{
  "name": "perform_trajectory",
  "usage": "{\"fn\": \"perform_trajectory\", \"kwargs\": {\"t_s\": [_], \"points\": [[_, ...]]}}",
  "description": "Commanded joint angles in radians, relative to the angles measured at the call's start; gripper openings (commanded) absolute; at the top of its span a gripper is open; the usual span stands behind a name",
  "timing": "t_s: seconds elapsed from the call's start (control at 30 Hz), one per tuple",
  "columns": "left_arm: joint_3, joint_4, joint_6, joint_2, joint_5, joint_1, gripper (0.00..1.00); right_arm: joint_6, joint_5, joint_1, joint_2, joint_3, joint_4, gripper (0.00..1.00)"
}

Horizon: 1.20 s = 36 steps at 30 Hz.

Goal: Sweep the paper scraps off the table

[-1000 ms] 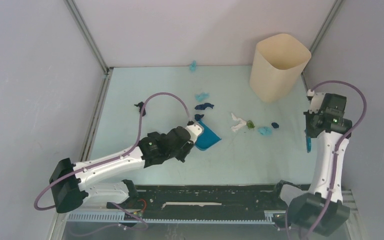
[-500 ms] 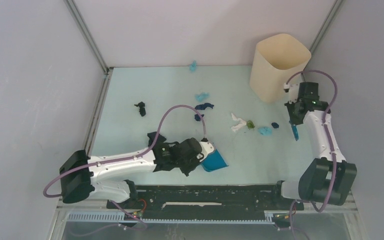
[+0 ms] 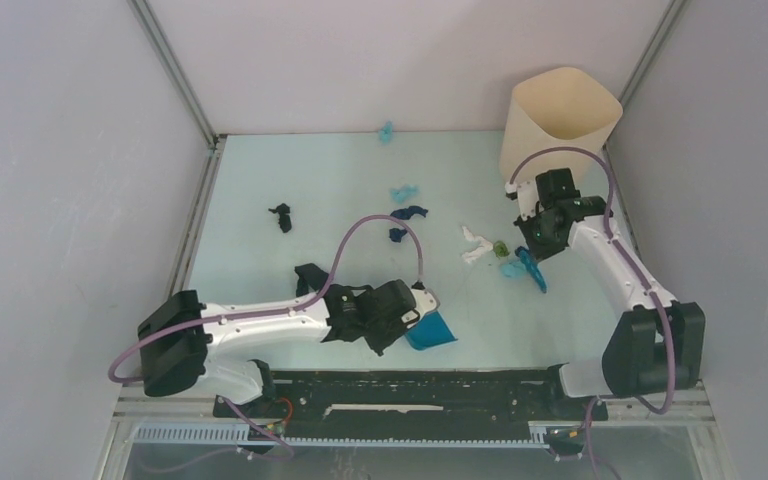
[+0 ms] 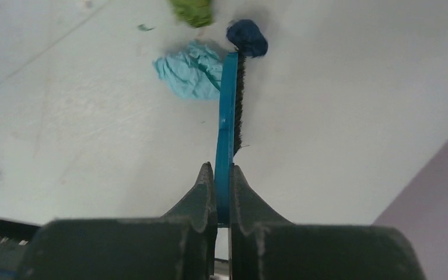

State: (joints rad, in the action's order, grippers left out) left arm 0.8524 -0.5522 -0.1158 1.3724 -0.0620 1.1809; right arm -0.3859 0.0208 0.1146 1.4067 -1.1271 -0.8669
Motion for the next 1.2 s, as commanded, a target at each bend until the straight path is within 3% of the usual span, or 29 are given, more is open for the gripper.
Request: {"fn": "perform_trajectory", "kwargs": {"t_s": [0.0,0.1,0.37,0.6,0.87,1.03,1.17], "points": [[0.040,0.007,-0.018,0.016,-0.019,0.005,0.00,0.059,-0.147,0.087,-0.119,0.038,-0.128,0.00],[0.047,0.006,-0.019,0.025,-0.018,0.005,0.00,0.072,-0.152,0.157,-0.180,0.066,-0.161,0.00],[0.049,0.012,-0.020,0.052,0.014,0.005,0.00,0.009,-0.008,0.132,-0.307,0.002,-0.170,0.00],[0.130,-0.029,-0.075,0.116,-0.036,0.005,0.00,-0.128,0.214,0.097,-0.238,-0.019,0.071,0.00],[0.231,-0.063,-0.100,0.181,-0.026,0.005,0.00,-0.121,0.218,0.125,-0.041,-0.024,0.199,0.00],[0.334,-0.099,-0.084,0.254,-0.029,0.002,0.00,-0.046,0.117,0.192,0.037,-0.022,0.118,0.00],[0.385,-0.104,-0.084,0.301,-0.012,0.002,0.00,0.010,-0.021,0.223,0.008,-0.022,0.001,0.00]]}}
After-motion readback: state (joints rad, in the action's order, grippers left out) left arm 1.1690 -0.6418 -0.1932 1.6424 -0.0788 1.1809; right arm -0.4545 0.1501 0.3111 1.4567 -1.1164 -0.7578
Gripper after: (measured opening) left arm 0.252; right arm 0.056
